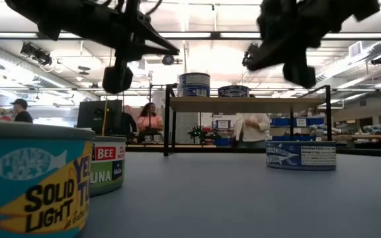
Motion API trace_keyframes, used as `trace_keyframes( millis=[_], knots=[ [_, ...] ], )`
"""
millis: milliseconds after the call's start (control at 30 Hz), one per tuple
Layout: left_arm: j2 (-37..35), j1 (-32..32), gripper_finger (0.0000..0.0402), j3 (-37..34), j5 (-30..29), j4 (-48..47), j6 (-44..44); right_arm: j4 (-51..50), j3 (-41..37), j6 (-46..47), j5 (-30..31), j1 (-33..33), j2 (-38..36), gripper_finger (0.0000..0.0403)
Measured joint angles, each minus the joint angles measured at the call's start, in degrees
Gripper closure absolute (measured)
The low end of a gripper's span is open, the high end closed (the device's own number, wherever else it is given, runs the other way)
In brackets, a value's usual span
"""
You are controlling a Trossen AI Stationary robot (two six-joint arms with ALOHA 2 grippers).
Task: Stack canned seafood by type on shelf
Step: Stack the blue tuna can on top of the blue tuna can on the shelf
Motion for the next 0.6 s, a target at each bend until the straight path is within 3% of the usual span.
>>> trace_keyframes(
  millis=[200,267,367,467,600],
  knots=[
    [10.24,-0.88,0.0386,1.36,2.47,11.90,-9.48,-7.88,-1.73,3.17,0.40,1.67,-11.47,0.0402],
    [14.57,-0.88,0.0393,3.96,3.88,17.08,-11.07,-11.72,-2.69,5.61,2.06,3.22,-14.80,0.0402],
    [19.72,-0.33,0.0397,9.77,5.19,16.35,-13.48,-17.99,-4.27,9.93,5.58,5.68,-18.05,0.0402],
    [23.53,0.45,0.0396,14.85,8.07,15.30,-12.04,-24.05,-6.13,14.46,6.48,7.86,-17.74,0.0403],
    [24.93,1.04,0.0397,18.96,12.64,15.91,-10.63,-23.42,-7.99,17.41,4.87,9.66,-13.54,0.0403]
  ],
)
